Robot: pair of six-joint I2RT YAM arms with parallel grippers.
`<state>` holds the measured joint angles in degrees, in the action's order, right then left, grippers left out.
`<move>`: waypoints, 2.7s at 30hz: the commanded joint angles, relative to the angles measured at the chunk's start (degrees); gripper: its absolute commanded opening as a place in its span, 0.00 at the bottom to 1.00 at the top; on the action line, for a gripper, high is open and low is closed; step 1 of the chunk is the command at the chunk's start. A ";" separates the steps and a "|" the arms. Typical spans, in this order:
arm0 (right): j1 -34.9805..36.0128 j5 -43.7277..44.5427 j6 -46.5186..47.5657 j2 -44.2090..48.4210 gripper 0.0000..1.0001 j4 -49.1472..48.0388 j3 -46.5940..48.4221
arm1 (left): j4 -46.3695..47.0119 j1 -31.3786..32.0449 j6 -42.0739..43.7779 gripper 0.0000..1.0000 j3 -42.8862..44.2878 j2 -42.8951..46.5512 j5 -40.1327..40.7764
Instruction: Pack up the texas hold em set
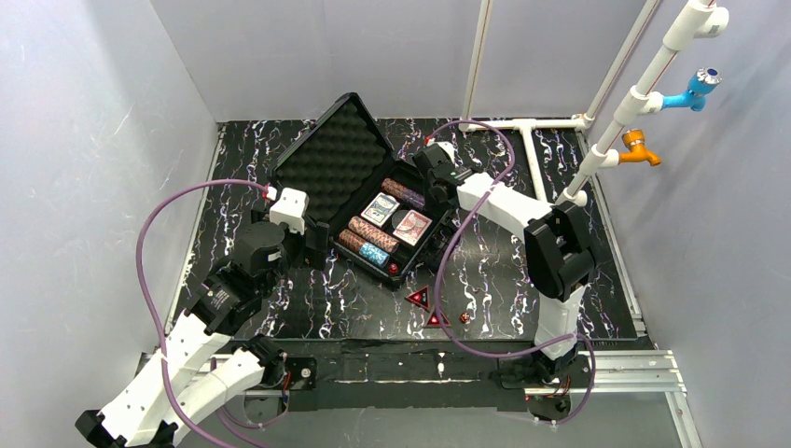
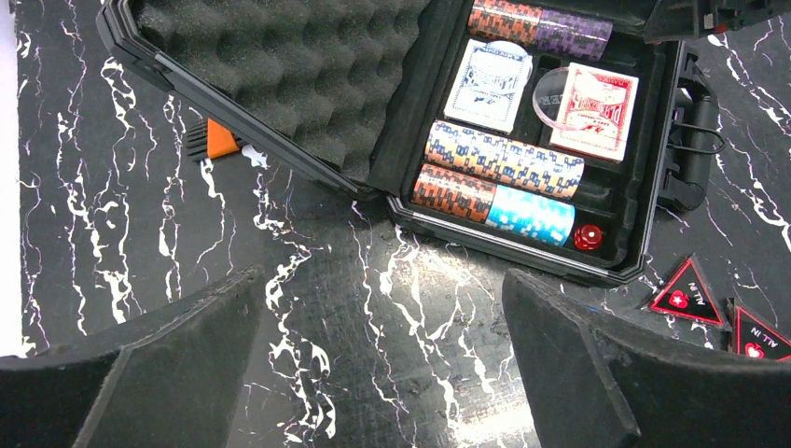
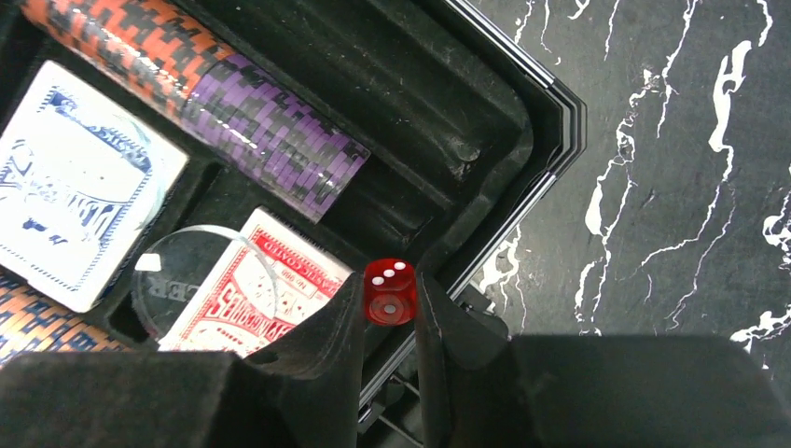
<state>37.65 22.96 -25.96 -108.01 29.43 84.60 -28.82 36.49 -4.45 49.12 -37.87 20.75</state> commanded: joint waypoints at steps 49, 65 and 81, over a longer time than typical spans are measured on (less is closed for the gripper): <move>-3.64 -8.22 2.33 -6.95 0.01 -6.47 4.00 | 0.17 -0.24 0.93 0.99 -0.09 -0.72 1.66; -4.14 -10.21 2.49 -5.53 0.43 -6.25 4.08 | 0.08 -0.29 0.93 0.99 -0.10 -0.45 1.66; -4.16 -10.39 3.01 -2.15 0.54 -5.90 3.82 | 0.08 -0.29 0.91 0.99 -0.08 -0.45 1.75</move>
<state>33.41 13.08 -23.53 -114.39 25.93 86.70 -28.82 36.49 -4.03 49.12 -38.57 21.56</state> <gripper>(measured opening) 0.518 0.992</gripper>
